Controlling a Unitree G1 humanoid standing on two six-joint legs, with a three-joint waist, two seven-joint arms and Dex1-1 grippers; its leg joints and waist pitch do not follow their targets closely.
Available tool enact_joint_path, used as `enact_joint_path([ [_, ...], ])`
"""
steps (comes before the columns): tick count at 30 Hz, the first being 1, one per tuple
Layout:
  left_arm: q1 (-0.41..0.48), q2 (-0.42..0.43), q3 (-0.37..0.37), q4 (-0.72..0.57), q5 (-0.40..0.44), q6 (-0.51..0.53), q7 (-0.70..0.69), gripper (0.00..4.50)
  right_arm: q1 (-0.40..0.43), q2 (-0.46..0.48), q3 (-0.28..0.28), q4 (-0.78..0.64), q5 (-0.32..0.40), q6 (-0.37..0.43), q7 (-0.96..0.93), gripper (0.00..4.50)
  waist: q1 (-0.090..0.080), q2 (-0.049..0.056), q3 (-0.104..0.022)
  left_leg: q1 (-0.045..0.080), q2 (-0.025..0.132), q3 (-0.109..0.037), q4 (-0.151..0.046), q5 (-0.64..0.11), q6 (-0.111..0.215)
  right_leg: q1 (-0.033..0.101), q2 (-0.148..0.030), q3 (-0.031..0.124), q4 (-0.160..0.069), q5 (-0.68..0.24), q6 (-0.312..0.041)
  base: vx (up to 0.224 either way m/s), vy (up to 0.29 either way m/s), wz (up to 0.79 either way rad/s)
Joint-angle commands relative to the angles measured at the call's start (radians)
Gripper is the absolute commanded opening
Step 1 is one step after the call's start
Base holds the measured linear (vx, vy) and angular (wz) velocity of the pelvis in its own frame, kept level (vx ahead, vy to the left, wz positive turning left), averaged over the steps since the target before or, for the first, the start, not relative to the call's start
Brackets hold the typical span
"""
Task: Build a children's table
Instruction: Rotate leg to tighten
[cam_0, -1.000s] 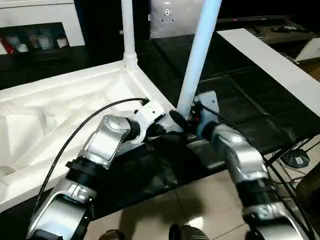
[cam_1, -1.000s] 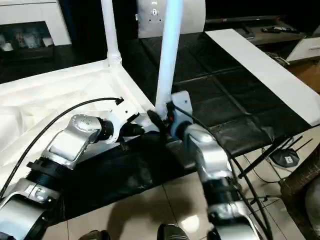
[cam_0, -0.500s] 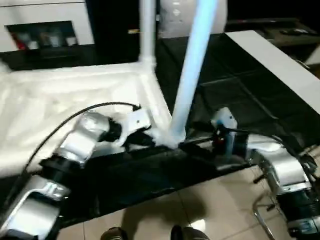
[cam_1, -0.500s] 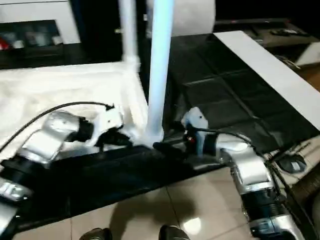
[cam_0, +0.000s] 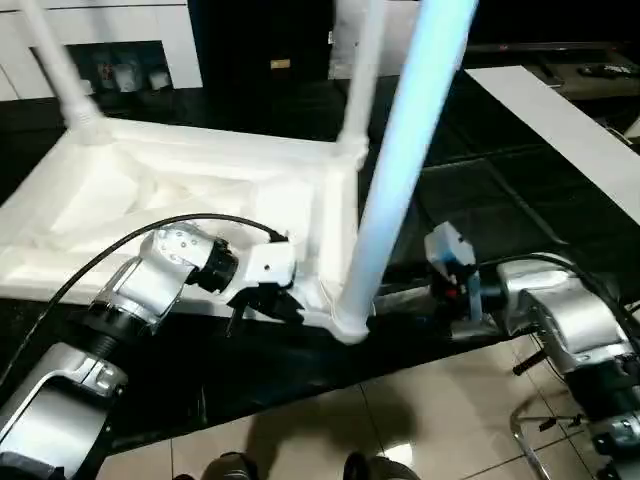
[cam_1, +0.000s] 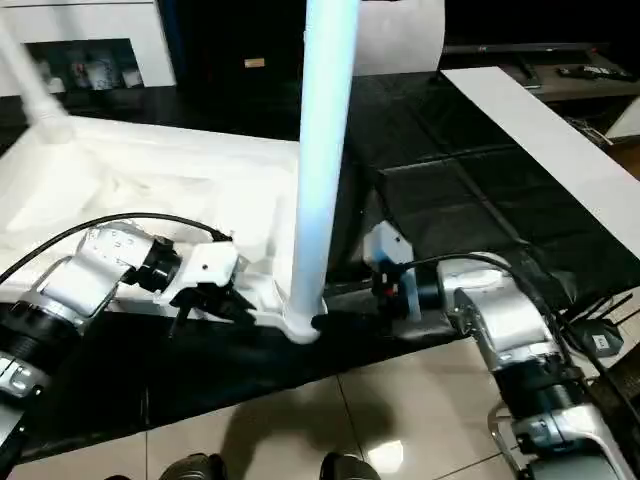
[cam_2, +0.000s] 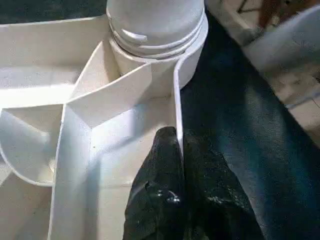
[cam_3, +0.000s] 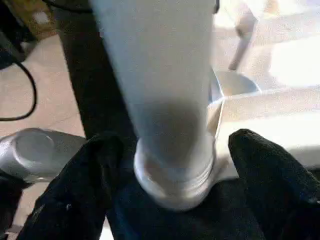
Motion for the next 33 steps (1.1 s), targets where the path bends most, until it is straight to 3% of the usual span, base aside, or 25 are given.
enact_joint_path([
  [1, -0.012, -0.012, -0.053, -0.012, 0.013, -0.030, -0.052, 0.00, -0.018, -0.003, 0.010, 0.003, 0.000, -0.013, 0.012, 3.45, -0.006, 0.009, -0.081, 0.026, 0.051, -0.009, -0.067, -0.193, 0.056, 0.058, -0.058, 0.041, -0.061, -0.233, -0.243, 0.000, 0.000, 0.00],
  [3, -0.016, -0.015, -0.056, -0.008, 0.012, -0.039, -0.060, 0.00, -0.028, 0.002, 0.015, 0.014, 0.003, -0.012, 0.023, 3.21, -0.004, 0.004, -0.082, 0.027, 0.051, -0.008, -0.067, -0.191, 0.057, 0.059, -0.058, 0.041, -0.060, -0.230, -0.244, 0.000, 0.000, 0.00],
  [14, -0.031, -0.023, -0.060, 0.024, 0.020, -0.071, -0.072, 0.00, -0.035, 0.024, 0.045, 0.018, 0.021, 0.006, 0.078, 2.30, 0.005, 0.005, -0.082, 0.025, 0.051, -0.007, -0.066, -0.180, 0.059, 0.059, -0.059, 0.041, -0.058, -0.227, -0.240, 0.000, 0.000, 0.00],
  [23, -0.024, -0.022, -0.049, 0.031, 0.013, -0.066, -0.072, 0.00, -0.017, 0.021, 0.050, -0.013, 0.036, 0.046, 0.094, 2.01, 0.006, 0.006, -0.083, 0.025, 0.050, -0.007, -0.066, -0.174, 0.057, 0.060, -0.059, 0.041, -0.058, -0.234, -0.235, 0.000, 0.000, 0.00],
  [26, -0.004, -0.033, -0.008, -0.005, -0.009, 0.051, -0.009, 0.00, 0.016, 0.048, 0.034, -0.083, 0.076, 0.146, 0.032, 1.99, 0.008, 0.009, -0.084, 0.026, 0.052, -0.007, -0.067, -0.165, 0.054, 0.061, -0.058, 0.041, -0.055, -0.216, -0.243, 0.000, 0.000, 0.00],
  [29, 0.008, -0.050, 0.027, -0.025, -0.015, 0.137, 0.066, 0.00, 0.033, 0.083, 0.022, -0.112, 0.069, 0.199, -0.066, 1.99, 0.005, 0.008, -0.082, 0.026, 0.050, -0.008, -0.068, -0.185, 0.040, 0.059, -0.060, 0.042, -0.060, -0.254, -0.233, 0.000, 0.000, 0.00],
  [30, 0.010, -0.057, 0.037, -0.035, -0.011, 0.174, 0.098, 0.00, 0.038, 0.099, 0.021, -0.113, 0.050, 0.203, -0.111, 1.99, -0.001, 0.006, -0.076, 0.026, 0.046, -0.010, -0.071, -0.235, 0.020, 0.056, -0.061, 0.042, -0.072, -0.361, -0.203, 0.000, 0.000, 0.00],
  [32, 0.018, -0.076, 0.063, -0.060, -0.018, 0.238, 0.155, 0.00, 0.042, 0.137, 0.015, -0.105, 0.011, 0.209, -0.208, 1.99, -0.005, 0.007, -0.075, 0.028, 0.046, -0.013, -0.071, -0.262, 0.000, 0.052, -0.062, 0.042, -0.076, -0.429, -0.182, 0.000, 0.000, 0.00],
  [33, 0.021, -0.109, 0.098, -0.087, -0.030, 0.315, 0.226, 0.00, 0.038, 0.194, -0.004, -0.087, -0.018, 0.235, -0.326, 1.99, -0.014, 0.006, -0.073, 0.027, 0.041, -0.018, -0.072, -0.287, -0.014, 0.051, -0.062, 0.038, -0.086, -0.512, -0.150, 0.000, 0.000, 0.00],
])
